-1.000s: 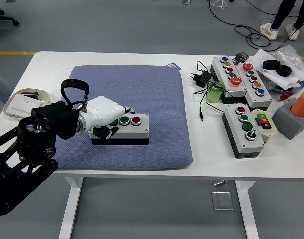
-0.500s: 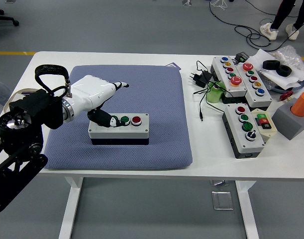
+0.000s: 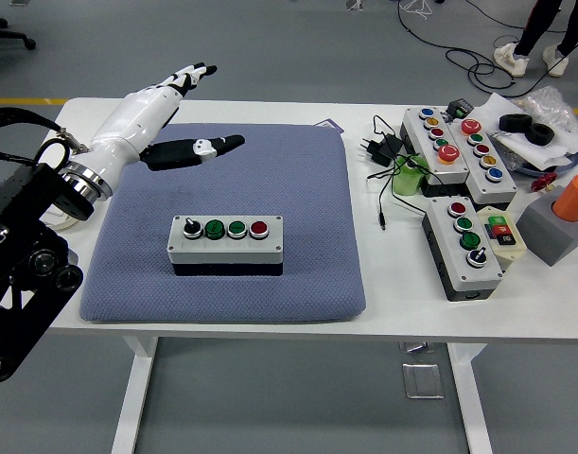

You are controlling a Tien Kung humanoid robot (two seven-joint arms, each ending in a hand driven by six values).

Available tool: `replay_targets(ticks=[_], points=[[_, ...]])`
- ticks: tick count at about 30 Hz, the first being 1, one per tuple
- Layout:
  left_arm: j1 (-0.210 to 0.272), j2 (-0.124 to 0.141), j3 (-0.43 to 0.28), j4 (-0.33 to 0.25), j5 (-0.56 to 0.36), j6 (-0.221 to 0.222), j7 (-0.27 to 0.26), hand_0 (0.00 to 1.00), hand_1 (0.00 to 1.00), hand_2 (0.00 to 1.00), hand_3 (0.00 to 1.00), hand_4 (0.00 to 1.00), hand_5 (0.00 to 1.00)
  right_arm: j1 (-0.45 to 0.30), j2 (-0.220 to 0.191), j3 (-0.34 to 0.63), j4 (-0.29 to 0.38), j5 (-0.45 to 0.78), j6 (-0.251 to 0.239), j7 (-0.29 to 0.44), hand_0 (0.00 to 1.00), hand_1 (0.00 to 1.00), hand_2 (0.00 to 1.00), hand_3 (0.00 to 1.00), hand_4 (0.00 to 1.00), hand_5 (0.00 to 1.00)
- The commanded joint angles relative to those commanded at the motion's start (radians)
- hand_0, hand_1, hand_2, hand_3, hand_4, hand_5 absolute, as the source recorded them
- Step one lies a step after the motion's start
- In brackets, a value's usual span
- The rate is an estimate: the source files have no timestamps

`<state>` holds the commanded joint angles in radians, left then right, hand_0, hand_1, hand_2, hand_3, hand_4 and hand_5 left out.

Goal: Pick up the button,place it on the desk,press the button,press the button

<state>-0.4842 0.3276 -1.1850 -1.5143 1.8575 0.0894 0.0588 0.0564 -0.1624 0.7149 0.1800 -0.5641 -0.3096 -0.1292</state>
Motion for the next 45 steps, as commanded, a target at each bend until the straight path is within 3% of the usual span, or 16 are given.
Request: replay_targets(ticks=[5, 7, 17, 25, 30, 45], points=[[0.017, -0.004, -0.02, 0.07, -0.208, 0.205, -0.112, 0.793, 0.886, 0.954, 0.934, 0.797, 0.998, -0.001, 0.001, 0.001, 0.0, -0.002, 0.001, -0.001, 0.632, 0.474, 0.531, 0.583, 0.266, 0.007], [0.027, -0.004, -0.031, 0.1, -0.299, 0.241, -0.141, 0.787, 0.877, 0.934, 0.925, 0.759, 0.998, -0.002, 0.002, 0.001, 0.0, -0.002, 0.001, -0.002, 0.631, 0.474, 0.531, 0.583, 0.266, 0.008], [0.069, 0.001, -0.055, 0.186, -0.721, 0.161, -0.117, 0.781, 0.87, 0.929, 0.919, 0.746, 0.998, -0.008, 0.004, -0.002, 0.0, 0.001, 0.001, -0.003, 0.631, 0.475, 0.533, 0.583, 0.265, 0.007], [0.08, 0.006, -0.058, 0.206, -1.041, 0.116, -0.097, 0.779, 0.865, 0.925, 0.916, 0.729, 0.998, -0.01, 0.005, -0.001, 0.0, 0.001, 0.001, -0.004, 0.631, 0.476, 0.533, 0.583, 0.264, 0.008], [0.085, 0.011, -0.063, 0.211, -1.079, 0.083, -0.083, 0.771, 0.859, 0.918, 0.914, 0.72, 0.998, -0.011, 0.005, -0.002, 0.0, 0.002, 0.002, -0.003, 0.631, 0.475, 0.533, 0.583, 0.264, 0.008], [0.086, 0.015, -0.072, 0.214, -1.09, 0.077, -0.085, 0.775, 0.859, 0.915, 0.914, 0.714, 0.998, -0.006, 0.005, -0.004, 0.0, 0.004, 0.003, -0.003, 0.631, 0.478, 0.533, 0.583, 0.264, 0.008]])
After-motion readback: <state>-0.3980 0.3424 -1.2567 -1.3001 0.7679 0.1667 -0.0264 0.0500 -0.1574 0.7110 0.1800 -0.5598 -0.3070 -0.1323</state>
